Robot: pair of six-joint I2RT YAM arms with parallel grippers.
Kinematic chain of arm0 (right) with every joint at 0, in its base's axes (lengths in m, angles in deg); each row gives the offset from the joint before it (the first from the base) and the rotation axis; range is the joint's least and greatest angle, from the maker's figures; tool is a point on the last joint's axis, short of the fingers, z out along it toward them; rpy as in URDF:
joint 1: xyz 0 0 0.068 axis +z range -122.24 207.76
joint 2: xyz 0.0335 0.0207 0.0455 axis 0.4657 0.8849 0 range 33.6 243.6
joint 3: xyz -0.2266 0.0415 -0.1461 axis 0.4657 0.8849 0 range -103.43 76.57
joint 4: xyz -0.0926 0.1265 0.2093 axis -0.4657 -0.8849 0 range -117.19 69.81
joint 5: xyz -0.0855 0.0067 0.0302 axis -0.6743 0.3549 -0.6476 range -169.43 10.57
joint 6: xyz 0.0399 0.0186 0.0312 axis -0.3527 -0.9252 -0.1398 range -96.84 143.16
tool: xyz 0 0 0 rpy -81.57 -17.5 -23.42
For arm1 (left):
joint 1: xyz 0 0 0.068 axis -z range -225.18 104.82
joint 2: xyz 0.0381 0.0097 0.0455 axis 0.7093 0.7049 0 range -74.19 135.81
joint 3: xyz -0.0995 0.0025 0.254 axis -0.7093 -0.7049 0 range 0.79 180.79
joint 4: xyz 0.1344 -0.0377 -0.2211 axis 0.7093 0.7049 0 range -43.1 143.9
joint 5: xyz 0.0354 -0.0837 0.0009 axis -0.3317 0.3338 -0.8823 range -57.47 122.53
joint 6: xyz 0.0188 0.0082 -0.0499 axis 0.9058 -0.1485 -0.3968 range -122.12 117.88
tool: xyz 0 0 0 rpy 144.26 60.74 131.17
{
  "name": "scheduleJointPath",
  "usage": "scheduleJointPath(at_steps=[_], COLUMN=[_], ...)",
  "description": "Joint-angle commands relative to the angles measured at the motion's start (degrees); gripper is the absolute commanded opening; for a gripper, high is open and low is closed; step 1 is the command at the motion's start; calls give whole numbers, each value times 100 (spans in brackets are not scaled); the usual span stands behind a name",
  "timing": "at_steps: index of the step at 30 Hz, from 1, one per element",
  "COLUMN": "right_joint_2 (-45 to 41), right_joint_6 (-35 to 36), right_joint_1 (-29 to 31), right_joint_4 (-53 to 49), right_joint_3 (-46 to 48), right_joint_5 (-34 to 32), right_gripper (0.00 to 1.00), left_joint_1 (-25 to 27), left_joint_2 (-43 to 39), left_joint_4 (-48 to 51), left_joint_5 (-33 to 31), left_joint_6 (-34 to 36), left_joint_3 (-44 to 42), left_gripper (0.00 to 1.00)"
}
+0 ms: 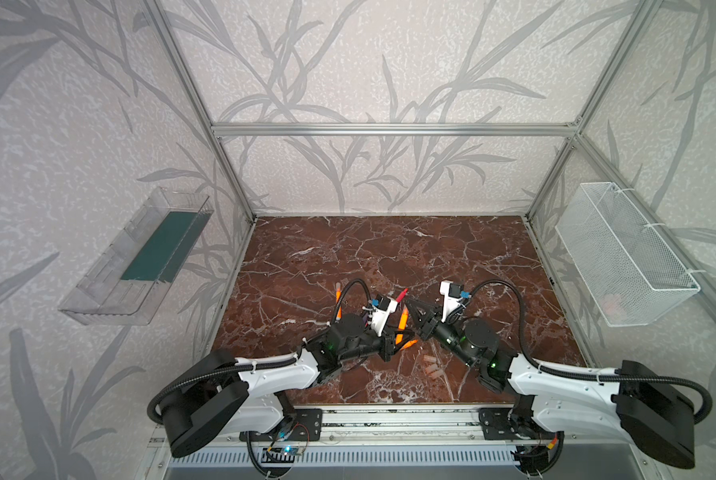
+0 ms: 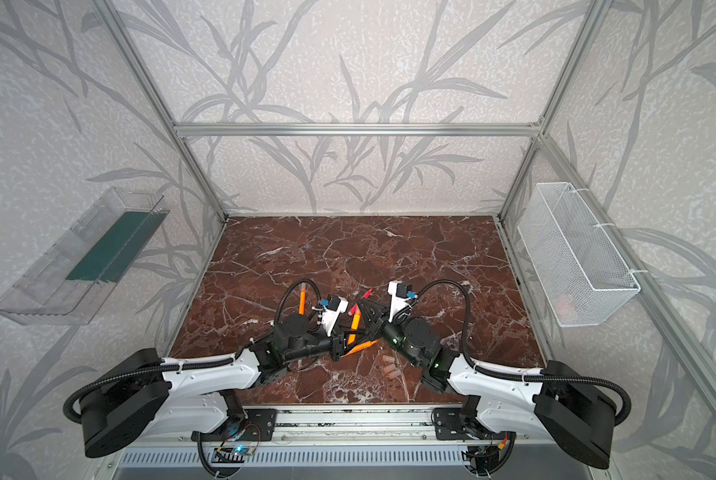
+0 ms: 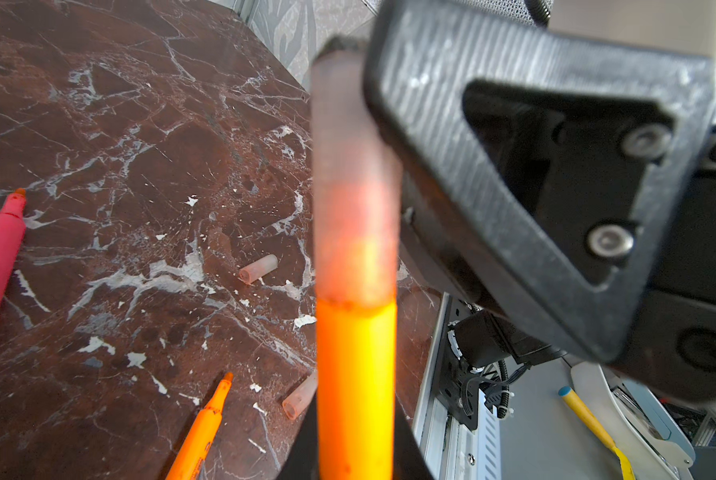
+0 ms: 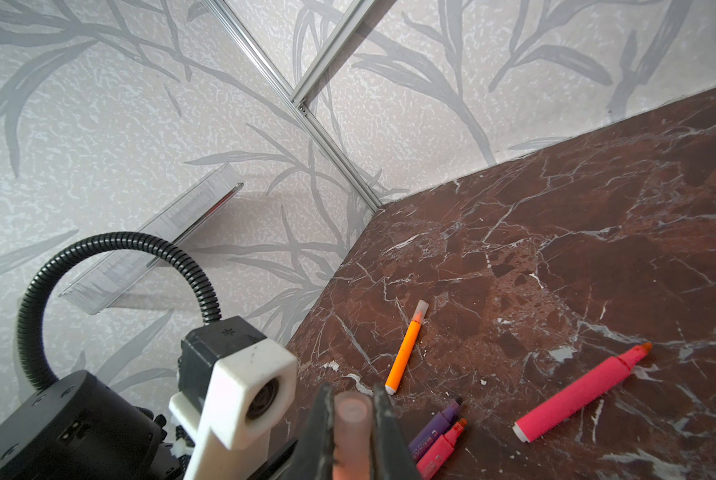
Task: Insert the pens into the pen caps
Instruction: 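Align the cap over the highlighter tip held by the left gripper, then push the cap down onto the orange highlighter with the right gripper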
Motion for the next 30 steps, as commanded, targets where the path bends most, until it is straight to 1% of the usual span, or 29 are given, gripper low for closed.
scheduleJointPath(at_steps=[1,3,5,8,11,14,17,18,22,25,30], right_joint_2=[-33,-11,-4,-134,-433,-755,-1091,-1174,-1351,-1270,-904], right_joint_6=[-99,-85,-78,-52,67,282,409,596,744,772,801], right_joint_1=[198,416,434,435,432,435,421,414,394,398,399], right_joint_4=[-418,-408,-417,-678,-1404,-1937,-2023,-2030,-2224,-2191,-2045], right_joint_3=[59,57,48,-14,-221,-414,-422,-434,-655,-822,-1119], right_joint_5=[331,258,208,-10,-243,-376,-537,-552,-504,-383,-182], right_gripper=[3,7,15,31,51,63,68,69,69,67,59], left_joint_1=[-79,-77,-79,-79,-78,-71,-73,-70,-62,-57,-55], left_joint_2=[-305,-384,-457,-562,-633,-748,-930,-974,-1134,-1184,-1216], left_joint_4=[-353,-236,-199,-55,163,244,288,306,376,380,431], left_joint_5=[-618,-718,-728,-736,-593,-486,-371,-335,-182,-150,-129], left_joint_6=[-6,37,78,193,446,692,924,999,1337,1524,1627], left_joint_3=[56,45,35,35,60,-8,-120,-141,-247,-325,-348], left_gripper=[0,0,0,0,0,0,0,0,0,0,0])
